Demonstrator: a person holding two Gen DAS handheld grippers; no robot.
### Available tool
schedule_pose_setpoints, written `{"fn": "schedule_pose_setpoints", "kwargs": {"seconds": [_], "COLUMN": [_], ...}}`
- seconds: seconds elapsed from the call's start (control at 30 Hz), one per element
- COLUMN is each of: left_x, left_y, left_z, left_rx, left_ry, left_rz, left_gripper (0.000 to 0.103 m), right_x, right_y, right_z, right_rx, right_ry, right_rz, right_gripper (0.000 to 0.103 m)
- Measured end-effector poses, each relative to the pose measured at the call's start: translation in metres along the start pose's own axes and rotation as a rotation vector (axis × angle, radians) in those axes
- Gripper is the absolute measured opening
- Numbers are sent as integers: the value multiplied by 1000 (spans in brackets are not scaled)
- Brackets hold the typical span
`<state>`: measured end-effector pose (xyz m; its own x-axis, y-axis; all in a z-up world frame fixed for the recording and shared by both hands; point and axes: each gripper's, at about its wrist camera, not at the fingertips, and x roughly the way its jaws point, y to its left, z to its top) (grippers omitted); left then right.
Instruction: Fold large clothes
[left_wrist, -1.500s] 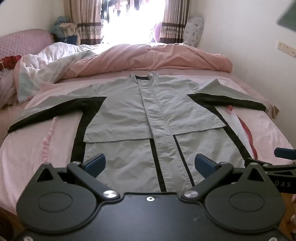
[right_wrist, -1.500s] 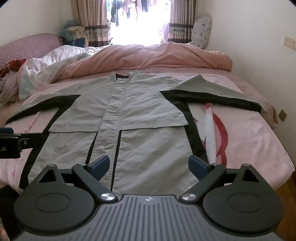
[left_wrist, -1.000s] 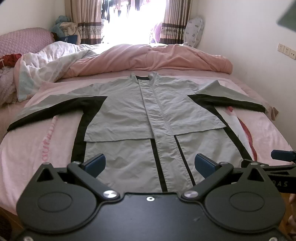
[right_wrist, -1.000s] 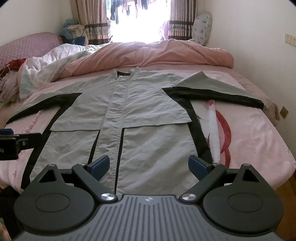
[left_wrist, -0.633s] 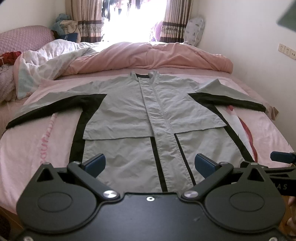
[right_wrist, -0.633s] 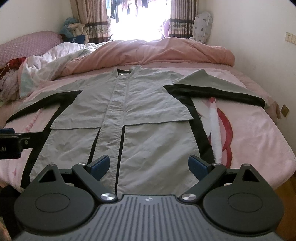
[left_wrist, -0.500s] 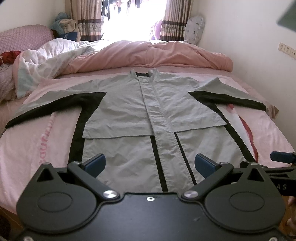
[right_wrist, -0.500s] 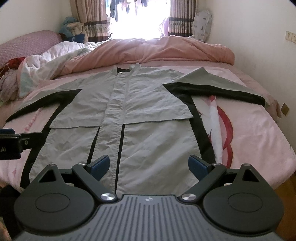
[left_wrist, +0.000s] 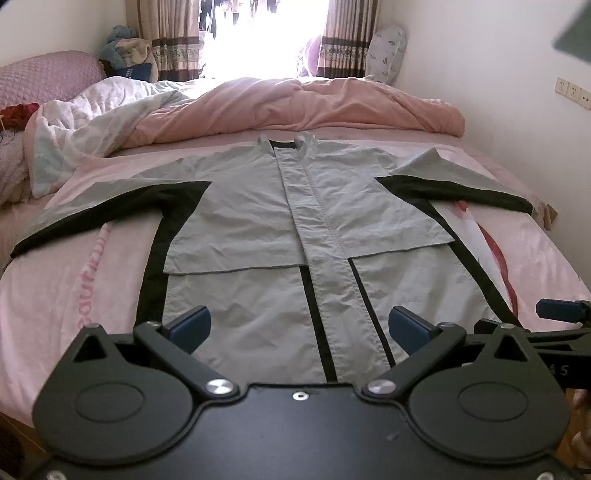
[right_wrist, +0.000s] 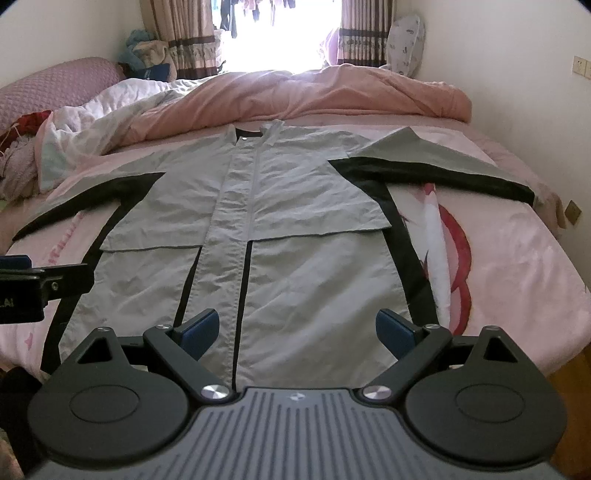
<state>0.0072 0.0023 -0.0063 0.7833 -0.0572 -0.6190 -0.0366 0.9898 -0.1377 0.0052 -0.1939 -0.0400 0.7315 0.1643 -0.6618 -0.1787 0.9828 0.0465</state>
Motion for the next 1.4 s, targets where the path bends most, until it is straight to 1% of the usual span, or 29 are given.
{"fn": "schedule_pose_setpoints", "kwargs": {"seconds": [0.13, 0.17, 0.23, 0.3, 0.37, 0.47, 0.5, 0.57, 0.6, 0.67, 0.77, 0.8, 0.9, 0.93, 0.97, 1.0, 1.03, 1.07, 1.1, 1.13, 1.17, 1.2, 1.23, 1.27, 1.3, 1.33, 1.37, 1.4], "left_x": [6, 7, 10, 15, 19, 24, 28, 40, 49, 68, 100, 110, 144, 153, 159, 166, 176, 184, 193, 205, 215, 222, 232, 243, 246, 248, 248, 248], "left_y": [2, 4, 5, 7, 7, 11, 17, 41, 60, 103, 184, 210, 315, 358, 396, 424, 460, 492, 527, 568, 599, 614, 631, 650, 661, 671, 673, 682], "left_z": [-1, -1, 0, 0, 1, 1, 2, 6, 8, 11, 13, 16, 27, 33, 41, 40, 45, 49, 54, 60, 67, 73, 80, 85, 84, 81, 76, 74], "left_rx": [6, -9, -23, -16, -5, 16, 7, -40, -73, -142, -241, -257, -373, -445, -516, -575, -649, -709, -775, -853, -900, -883, -871, -878, -901, -949, -992, -1019], "left_ry": [28, 20, 30, 29, 22, -9, -20, -30, -18, 11, 33, 33, 80, 68, 26, 22, -9, -43, -66, -65, -63, -62, -39, 5, 10, -39, -83, -149], "left_rz": [13, 1, -9, -2, 1, 10, 23, 48, 58, 101, 248, 290, 406, 445, 488, 556, 617, 652, 660, 642, 646, 704, 721, 720, 711, 677, 633, 560], "left_gripper": [103, 103, 103, 103, 103, 103, 103, 103, 103, 103, 103, 103, 103, 103, 103, 103, 103, 103, 103, 103, 103, 103, 103, 103, 103, 101, 79, 48], "right_x": [3, 3, 6, 10, 15, 25, 30, 39, 44, 57, 81, 90, 120, 127, 134, 141, 146, 151, 155, 161, 165, 170, 174, 179, 182, 185, 187, 190], "right_y": [1, 0, 0, 1, 1, 1, 0, -8, -12, -21, -33, -37, -45, -47, -49, -51, -53, -55, -57, -58, -60, -61, -62, -62, -62, -63, -64, -66], "right_z": [0, 0, 2, 3, 4, 5, 5, 8, 9, 14, 24, 28, 41, 44, 48, 50, 52, 53, 52, 52, 51, 50, 50, 50, 50, 49, 49, 50], "right_rx": [9, 12, 12, 10, 9, 17, 22, 49, 64, 82, 86, 83, 85, 84, 85, 91, 99, 113, 126, 141, 149, 154, 155, 152, 149, 146, 145, 150], "right_ry": [7, 10, 15, 16, 19, 20, 19, 21, 17, -3, -22, -19, -3, -5, -7, -9, -9, -6, -2, 5, 14, 29, 43, 55, 59, 61, 64, 68], "right_rz": [3, 7, 12, 11, 14, 25, 45, 94, 105, 89, 35, 20, -46, -65, -81, -93, -99, -101, -101, -101, -103, -104, -107, -116, -128, -141, -147, -149], "right_gripper": [103, 103, 103, 103, 103, 103, 103, 103, 103, 103, 103, 103, 103, 103, 103, 103, 103, 103, 103, 103, 103, 103, 103, 103, 103, 103, 103, 102]}}
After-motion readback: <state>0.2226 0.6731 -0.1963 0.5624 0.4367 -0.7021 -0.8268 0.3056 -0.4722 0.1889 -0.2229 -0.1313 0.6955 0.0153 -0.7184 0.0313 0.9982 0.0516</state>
